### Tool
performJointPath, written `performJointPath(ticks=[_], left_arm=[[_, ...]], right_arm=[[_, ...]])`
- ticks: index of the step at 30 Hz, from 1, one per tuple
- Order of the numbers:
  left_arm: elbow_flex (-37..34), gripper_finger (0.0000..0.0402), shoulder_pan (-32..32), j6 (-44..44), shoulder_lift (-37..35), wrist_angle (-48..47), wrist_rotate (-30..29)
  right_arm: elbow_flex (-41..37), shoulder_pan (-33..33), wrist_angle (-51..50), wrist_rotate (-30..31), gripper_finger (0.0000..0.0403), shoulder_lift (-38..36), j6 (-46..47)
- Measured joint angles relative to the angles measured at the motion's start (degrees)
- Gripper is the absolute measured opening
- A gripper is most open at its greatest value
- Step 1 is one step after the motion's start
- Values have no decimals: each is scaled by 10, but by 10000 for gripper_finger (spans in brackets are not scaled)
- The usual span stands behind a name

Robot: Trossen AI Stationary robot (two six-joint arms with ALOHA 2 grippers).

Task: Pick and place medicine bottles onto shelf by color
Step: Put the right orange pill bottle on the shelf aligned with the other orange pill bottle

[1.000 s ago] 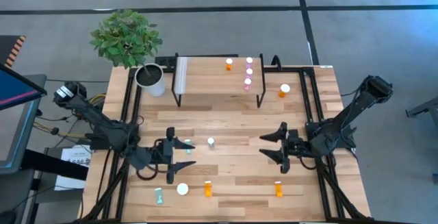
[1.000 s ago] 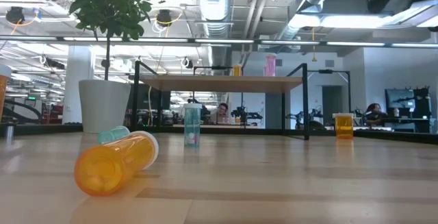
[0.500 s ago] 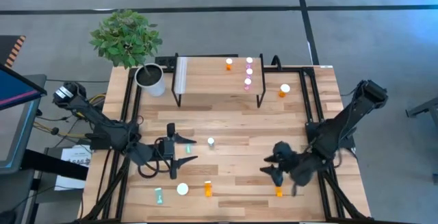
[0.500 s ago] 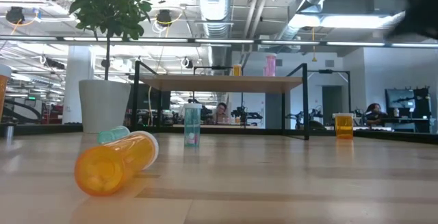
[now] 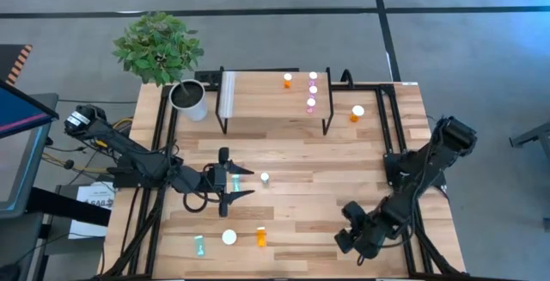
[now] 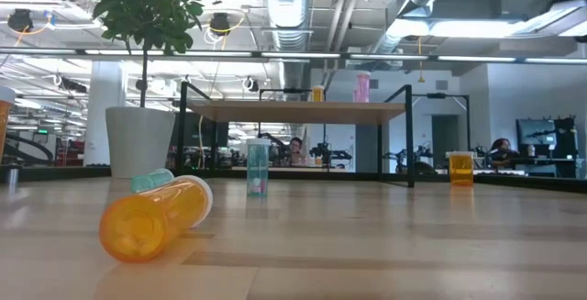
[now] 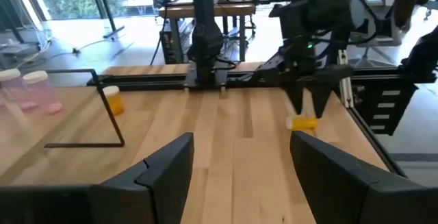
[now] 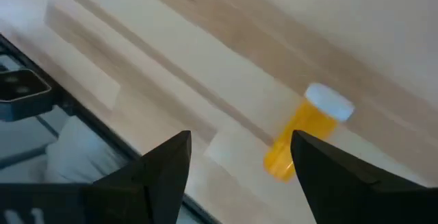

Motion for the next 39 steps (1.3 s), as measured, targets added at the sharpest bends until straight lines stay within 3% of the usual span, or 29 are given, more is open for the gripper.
performJointPath(ticks=[7, 21, 36, 39], left_arm=[[0, 231, 0, 10, 0, 0, 6], [0, 231, -1, 14, 0, -3, 21], [0, 231, -1, -13, 0, -13, 25], [0, 231, -1, -17, 0, -18, 25]], right_arm=[[51, 23, -129, 1, 276, 16, 90], [83, 34, -112, -20, 267, 145, 116], [82, 33, -119, -28, 151, 152, 68], [80, 31, -114, -2, 134, 139, 61]])
